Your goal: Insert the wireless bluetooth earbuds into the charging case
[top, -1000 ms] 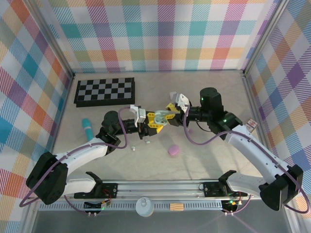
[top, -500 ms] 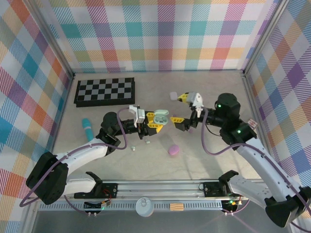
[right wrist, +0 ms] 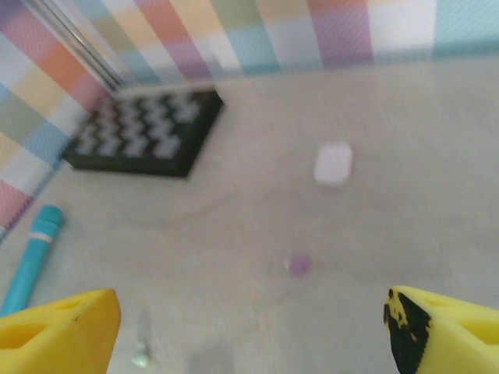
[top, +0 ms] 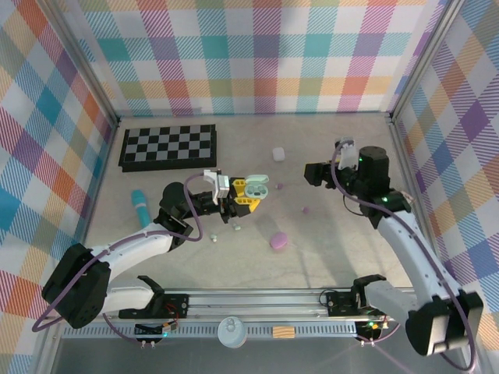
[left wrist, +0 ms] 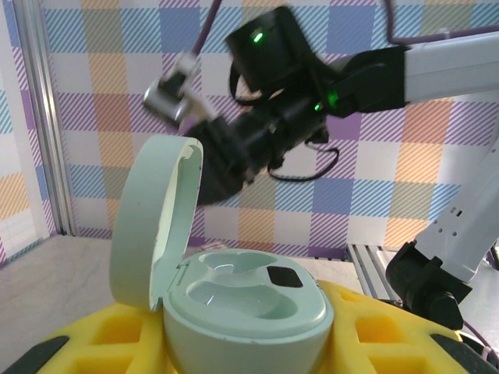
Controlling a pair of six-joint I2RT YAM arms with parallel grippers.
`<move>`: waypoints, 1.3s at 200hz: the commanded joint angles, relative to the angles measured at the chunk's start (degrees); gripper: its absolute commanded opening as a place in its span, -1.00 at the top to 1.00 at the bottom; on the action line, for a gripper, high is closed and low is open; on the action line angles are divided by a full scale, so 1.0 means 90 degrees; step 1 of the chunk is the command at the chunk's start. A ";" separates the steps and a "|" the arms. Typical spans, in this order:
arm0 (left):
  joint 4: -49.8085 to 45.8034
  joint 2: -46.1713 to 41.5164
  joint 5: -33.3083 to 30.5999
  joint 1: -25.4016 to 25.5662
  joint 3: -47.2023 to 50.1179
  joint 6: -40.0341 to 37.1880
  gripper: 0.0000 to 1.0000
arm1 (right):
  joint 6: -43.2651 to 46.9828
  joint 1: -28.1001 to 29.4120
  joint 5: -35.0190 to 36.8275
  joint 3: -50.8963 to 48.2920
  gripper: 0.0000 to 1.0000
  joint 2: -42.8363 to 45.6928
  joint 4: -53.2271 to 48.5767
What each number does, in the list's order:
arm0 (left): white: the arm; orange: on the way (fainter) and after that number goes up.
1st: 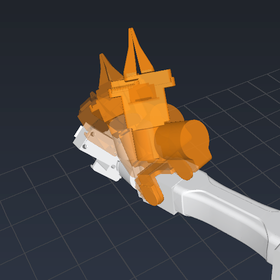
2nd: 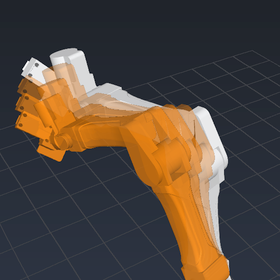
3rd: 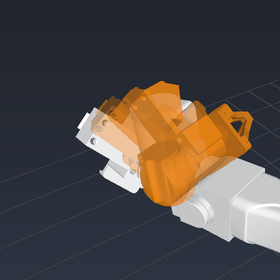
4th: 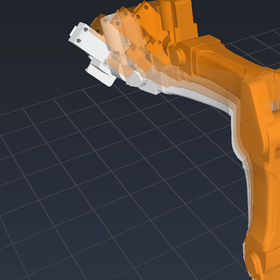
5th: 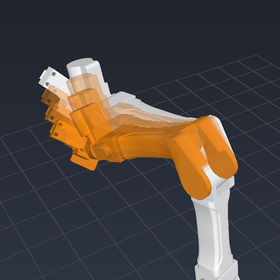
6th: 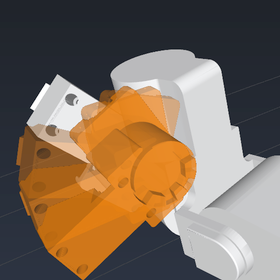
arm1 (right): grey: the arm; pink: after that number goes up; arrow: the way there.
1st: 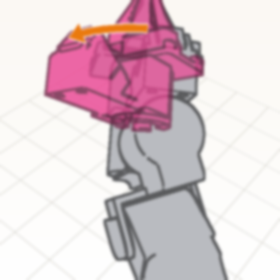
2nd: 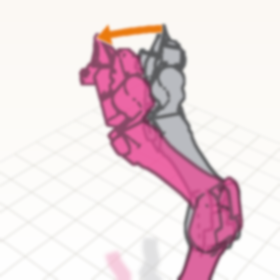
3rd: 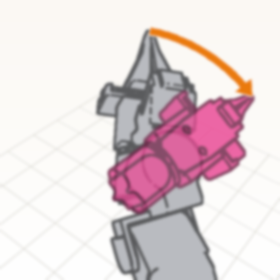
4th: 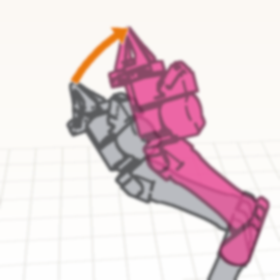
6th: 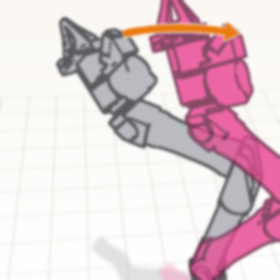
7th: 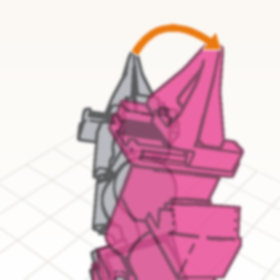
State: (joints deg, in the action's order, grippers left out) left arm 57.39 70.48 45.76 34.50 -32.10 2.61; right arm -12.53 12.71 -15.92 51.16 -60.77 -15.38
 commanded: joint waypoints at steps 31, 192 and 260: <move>0.0643 0.0025 0.0025 -0.0113 0.0062 0.0251 0.35 | -0.0773 -0.0014 -0.0335 0.0148 -0.60 -0.1394 -0.1160; 0.0718 0.0045 0.0014 -0.0123 0.0119 0.0286 0.35 | -0.2307 -0.0001 -0.1148 -0.0546 -0.26 -0.3240 -0.0380; 0.0801 0.0033 -0.0129 -0.0161 0.0201 0.0271 0.35 | -0.2350 0.0169 -0.1030 -0.0435 -0.29 -0.3476 -0.0228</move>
State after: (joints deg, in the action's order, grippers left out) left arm 60.42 70.78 45.32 33.91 -31.35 4.95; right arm -32.88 13.67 -25.39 46.81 -91.35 -18.24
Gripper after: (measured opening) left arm 0.366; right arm 0.644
